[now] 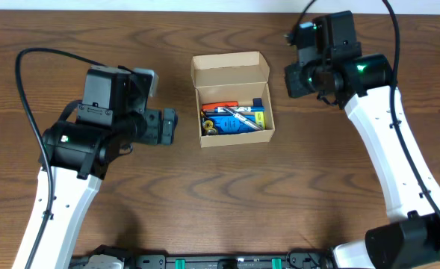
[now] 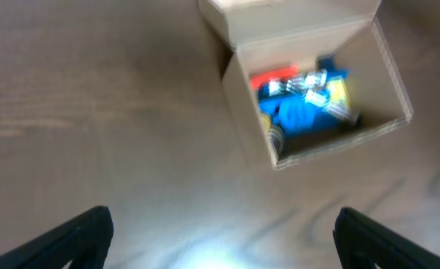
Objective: Pack container
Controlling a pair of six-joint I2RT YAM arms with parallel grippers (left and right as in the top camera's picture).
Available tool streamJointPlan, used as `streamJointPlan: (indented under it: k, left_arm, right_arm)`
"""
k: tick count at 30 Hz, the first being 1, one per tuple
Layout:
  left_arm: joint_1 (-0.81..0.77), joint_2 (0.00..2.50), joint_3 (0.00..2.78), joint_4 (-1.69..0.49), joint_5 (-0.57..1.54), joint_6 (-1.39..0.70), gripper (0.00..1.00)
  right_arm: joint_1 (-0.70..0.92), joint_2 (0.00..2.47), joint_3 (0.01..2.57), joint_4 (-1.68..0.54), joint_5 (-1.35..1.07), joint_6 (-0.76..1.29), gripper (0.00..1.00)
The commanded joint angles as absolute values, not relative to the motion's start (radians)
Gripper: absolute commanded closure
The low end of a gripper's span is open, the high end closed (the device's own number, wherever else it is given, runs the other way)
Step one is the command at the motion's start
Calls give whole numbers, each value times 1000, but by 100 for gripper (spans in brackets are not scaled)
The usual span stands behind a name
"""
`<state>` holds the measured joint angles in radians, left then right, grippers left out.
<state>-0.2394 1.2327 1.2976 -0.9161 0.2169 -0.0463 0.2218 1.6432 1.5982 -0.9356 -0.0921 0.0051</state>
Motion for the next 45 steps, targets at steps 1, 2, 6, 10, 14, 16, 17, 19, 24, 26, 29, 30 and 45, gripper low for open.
streamJointPlan:
  k: [1,2,6,10,14,16,17,19,24,26,29,30,45]
  left_arm:
    - [-192,1298,1304,-843,257,-161,5]
    - [-171,1330,1304,-812,293,-171,5]
    - [-86,1473,1308,-680,424,-236,3]
    - [-10,1669,1367,-582,553,-307,16]
    - [28,1896,1523,-587,639,-349,45]
    - [34,1999,1606,-613,666,-369,63]
    - [34,2042,1640,-625,675,-372,71]
    - [34,2115,1694,-636,688,-396,92]
    - [26,2249,1772,-630,775,-451,95]
    - [20,2278,1782,-621,803,-454,94]
    - [4,2305,1783,-597,830,-480,95]
    - [-5,2314,1784,-582,842,-481,95]
    - [-71,2330,1784,-459,926,-584,95]
  right_arm:
    - [169,1655,1497,-828,-162,202,98]
    - [155,1656,1461,-771,-196,220,98]
    - [119,1683,1353,-572,-268,318,98]
    - [106,1768,1333,-457,-298,383,98]
    - [105,1883,1333,-329,-330,489,99]
    - [104,1934,1333,-275,-329,548,98]
    - [103,1955,1333,-251,-329,570,99]
    - [103,1995,1333,-201,-329,625,99]
    - [103,2066,1333,-97,-329,727,99]
    - [104,2085,1333,-73,-330,749,98]
    - [106,2115,1333,-44,-331,782,99]
    - [106,2122,1333,-41,-334,793,98]
    - [106,2145,1333,44,-469,815,98]
